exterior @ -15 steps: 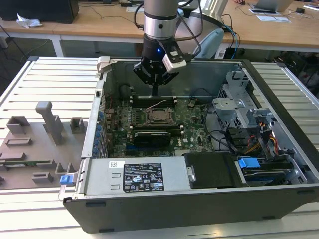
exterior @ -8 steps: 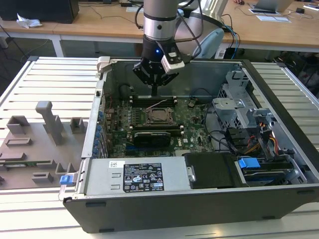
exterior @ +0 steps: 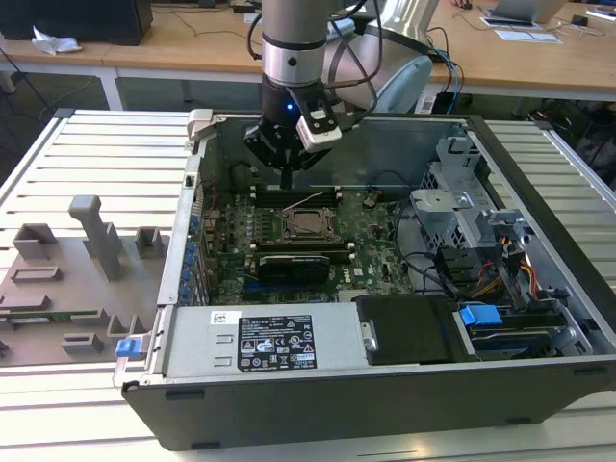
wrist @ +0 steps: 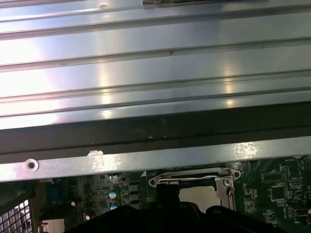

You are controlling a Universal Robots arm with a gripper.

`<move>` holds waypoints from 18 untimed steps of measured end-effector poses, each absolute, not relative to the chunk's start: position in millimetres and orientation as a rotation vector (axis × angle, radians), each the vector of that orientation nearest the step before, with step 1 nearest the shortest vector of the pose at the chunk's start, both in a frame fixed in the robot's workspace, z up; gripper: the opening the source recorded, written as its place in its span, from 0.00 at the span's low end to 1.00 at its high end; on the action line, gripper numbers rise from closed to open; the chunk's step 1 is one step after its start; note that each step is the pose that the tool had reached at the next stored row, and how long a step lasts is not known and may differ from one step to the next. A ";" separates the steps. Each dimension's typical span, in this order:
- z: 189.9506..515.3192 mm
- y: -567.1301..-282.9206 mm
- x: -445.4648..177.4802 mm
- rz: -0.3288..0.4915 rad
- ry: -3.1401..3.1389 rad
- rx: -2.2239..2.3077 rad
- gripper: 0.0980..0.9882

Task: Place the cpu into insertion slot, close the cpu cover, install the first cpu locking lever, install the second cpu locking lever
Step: 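Install the first cpu locking lever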

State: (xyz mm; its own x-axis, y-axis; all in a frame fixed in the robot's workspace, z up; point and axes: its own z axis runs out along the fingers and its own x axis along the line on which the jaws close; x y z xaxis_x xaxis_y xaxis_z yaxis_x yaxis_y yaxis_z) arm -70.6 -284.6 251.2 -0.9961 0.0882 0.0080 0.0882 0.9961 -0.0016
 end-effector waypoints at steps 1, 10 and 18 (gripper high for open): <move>248.1 -284.6 -70.8 0.002 -3.131 -0.137 0.01; 228.3 -282.8 -71.2 0.002 -3.131 -0.135 0.01; 216.8 -273.5 -62.9 0.010 -3.131 -0.124 0.01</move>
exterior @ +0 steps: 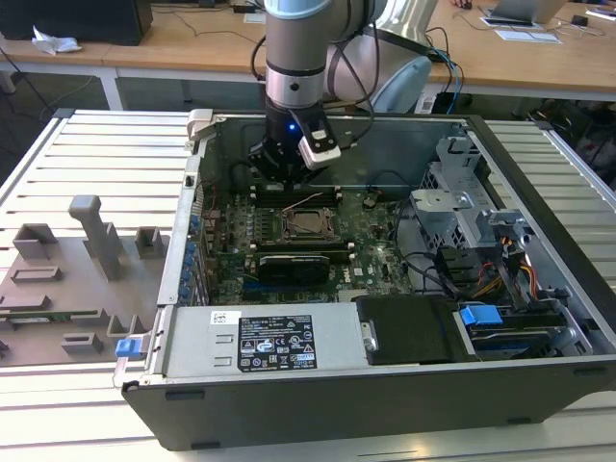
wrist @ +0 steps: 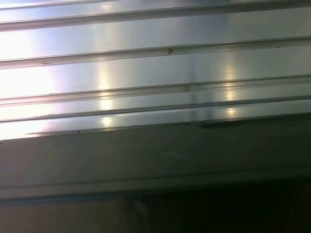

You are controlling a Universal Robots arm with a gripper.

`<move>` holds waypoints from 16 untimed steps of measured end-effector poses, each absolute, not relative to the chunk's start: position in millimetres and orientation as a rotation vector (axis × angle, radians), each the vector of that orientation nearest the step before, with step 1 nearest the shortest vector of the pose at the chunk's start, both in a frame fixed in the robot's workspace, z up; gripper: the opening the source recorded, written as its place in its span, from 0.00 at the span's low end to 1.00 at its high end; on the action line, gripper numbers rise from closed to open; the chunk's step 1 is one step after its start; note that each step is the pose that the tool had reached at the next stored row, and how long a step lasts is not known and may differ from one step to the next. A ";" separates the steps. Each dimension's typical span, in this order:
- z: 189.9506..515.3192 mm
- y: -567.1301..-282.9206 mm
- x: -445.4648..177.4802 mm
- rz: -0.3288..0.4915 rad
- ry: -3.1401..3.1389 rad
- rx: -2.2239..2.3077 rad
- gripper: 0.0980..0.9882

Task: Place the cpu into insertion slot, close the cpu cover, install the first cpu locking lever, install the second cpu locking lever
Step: 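Install the first cpu locking lever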

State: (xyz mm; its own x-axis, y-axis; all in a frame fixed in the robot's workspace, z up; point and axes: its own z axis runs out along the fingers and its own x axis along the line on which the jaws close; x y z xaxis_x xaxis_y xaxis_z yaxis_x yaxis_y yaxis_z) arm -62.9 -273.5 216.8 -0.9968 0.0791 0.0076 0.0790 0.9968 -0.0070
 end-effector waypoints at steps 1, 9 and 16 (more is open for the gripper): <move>216.3 -273.5 -61.0 0.012 -3.131 -0.124 0.01; 212.9 -273.5 -45.9 0.014 -3.131 -0.124 0.01; 206.8 -274.5 -27.4 0.015 -3.129 -0.124 0.01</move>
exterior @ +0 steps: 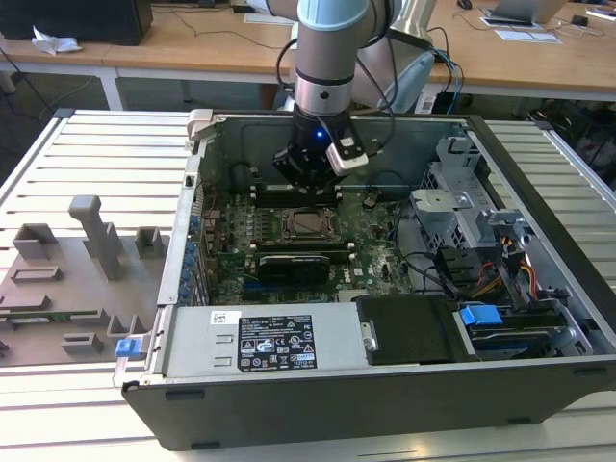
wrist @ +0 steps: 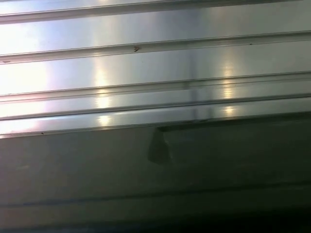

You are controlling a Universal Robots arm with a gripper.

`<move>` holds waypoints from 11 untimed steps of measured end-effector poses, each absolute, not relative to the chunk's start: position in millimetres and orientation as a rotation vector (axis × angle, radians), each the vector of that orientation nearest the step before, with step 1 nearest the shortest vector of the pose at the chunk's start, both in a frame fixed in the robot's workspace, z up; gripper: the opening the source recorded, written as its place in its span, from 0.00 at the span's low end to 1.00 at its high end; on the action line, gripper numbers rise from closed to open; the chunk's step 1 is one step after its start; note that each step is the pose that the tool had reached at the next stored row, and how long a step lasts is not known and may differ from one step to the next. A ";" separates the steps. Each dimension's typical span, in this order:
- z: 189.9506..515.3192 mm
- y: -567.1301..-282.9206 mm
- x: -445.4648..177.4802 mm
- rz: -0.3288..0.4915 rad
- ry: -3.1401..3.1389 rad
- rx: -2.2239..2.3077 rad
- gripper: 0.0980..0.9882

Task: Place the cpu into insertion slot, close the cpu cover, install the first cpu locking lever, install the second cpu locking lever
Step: 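Install the first cpu locking lever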

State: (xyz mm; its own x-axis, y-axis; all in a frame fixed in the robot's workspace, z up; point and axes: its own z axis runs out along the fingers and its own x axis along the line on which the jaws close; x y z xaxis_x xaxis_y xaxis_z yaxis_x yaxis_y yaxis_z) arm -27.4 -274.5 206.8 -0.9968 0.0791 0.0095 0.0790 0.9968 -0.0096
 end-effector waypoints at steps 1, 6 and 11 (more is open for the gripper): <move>206.4 -275.6 -27.0 0.014 -3.129 -0.124 0.01; 204.4 -279.0 -26.0 0.015 -3.129 -0.124 0.01; 202.7 -279.1 -24.4 0.015 -3.129 -0.124 0.01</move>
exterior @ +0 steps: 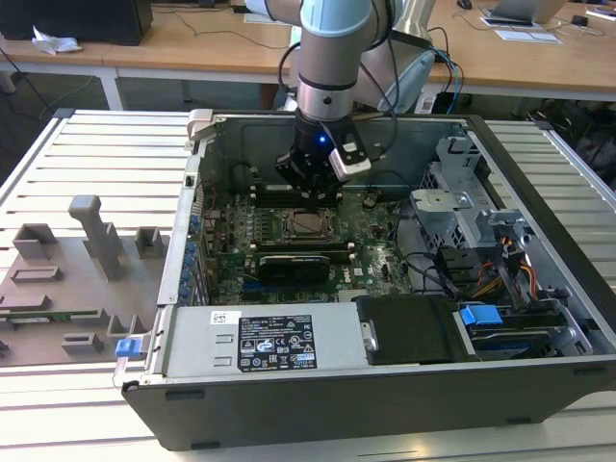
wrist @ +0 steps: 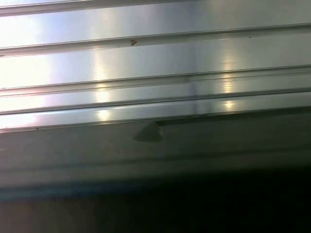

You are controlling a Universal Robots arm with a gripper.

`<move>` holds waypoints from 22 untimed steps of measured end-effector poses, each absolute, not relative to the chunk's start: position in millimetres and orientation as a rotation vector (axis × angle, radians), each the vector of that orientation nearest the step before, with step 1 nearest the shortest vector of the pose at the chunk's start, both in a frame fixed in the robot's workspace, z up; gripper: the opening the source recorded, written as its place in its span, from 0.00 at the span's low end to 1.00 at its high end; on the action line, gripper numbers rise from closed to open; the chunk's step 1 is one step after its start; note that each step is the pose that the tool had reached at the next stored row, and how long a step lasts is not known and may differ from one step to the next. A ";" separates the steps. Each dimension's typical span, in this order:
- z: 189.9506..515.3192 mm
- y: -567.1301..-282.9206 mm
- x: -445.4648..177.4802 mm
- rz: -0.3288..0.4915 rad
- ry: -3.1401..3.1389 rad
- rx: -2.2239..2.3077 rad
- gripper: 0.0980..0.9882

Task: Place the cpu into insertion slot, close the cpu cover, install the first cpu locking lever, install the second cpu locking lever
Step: 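Install the first cpu locking lever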

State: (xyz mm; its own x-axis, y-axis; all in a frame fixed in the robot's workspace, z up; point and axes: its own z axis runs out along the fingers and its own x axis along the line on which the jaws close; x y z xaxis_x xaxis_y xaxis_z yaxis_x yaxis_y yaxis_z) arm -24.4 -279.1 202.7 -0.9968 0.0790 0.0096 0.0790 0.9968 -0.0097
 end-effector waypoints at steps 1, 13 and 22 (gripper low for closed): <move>202.5 -278.8 -23.7 0.014 -3.129 -0.124 0.01; 213.6 -285.9 -21.4 0.020 -3.130 -0.123 0.01; 217.7 -304.8 -21.6 0.019 -3.130 -0.123 0.01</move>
State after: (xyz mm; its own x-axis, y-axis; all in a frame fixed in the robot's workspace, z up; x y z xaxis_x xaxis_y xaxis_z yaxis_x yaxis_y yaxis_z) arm -21.6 -304.8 217.7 -0.9969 0.0784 0.0089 0.0783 0.9969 -0.0127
